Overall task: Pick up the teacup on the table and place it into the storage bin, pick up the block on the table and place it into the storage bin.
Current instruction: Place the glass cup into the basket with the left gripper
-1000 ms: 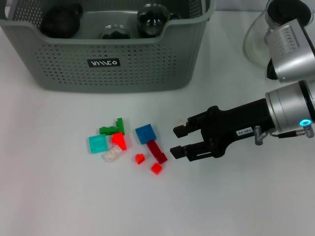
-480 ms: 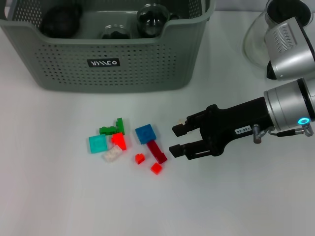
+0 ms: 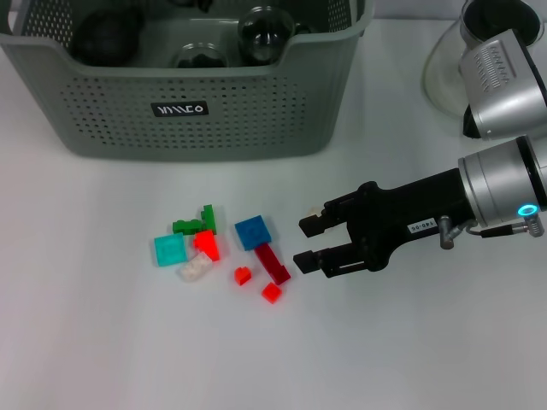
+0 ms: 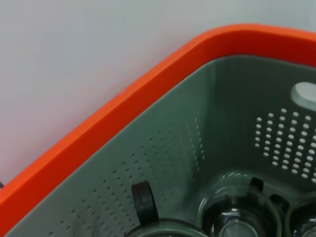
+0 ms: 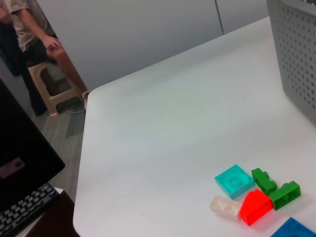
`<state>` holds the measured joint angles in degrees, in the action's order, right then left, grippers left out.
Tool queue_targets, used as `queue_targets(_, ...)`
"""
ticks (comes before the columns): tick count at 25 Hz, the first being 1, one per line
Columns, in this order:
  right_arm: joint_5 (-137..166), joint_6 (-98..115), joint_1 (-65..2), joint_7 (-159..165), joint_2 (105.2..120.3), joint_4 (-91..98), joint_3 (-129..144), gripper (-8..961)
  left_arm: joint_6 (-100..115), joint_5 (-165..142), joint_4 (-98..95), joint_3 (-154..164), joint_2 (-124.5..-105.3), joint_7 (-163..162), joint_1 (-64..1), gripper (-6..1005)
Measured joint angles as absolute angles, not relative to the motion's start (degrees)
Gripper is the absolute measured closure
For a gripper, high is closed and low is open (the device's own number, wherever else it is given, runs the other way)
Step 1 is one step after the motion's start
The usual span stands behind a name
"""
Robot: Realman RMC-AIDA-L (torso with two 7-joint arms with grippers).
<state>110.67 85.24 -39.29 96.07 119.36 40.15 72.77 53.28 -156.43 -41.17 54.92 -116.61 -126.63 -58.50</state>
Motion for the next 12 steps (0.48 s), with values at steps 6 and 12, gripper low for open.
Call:
queue_targets(6,110.65,85.26,-39.29,96.06,119.36,40.17,72.77,370,51.86,-158.51,-39.95,55.55,-117.20,-126.65,-58.75,942)
queue_targets(12,110.65,85.26,-39.29,96.06,119.36,40.17,72.77,370,51.66,-160.73,-40.21,57.51,-118.22,-126.68,-58.66,938)
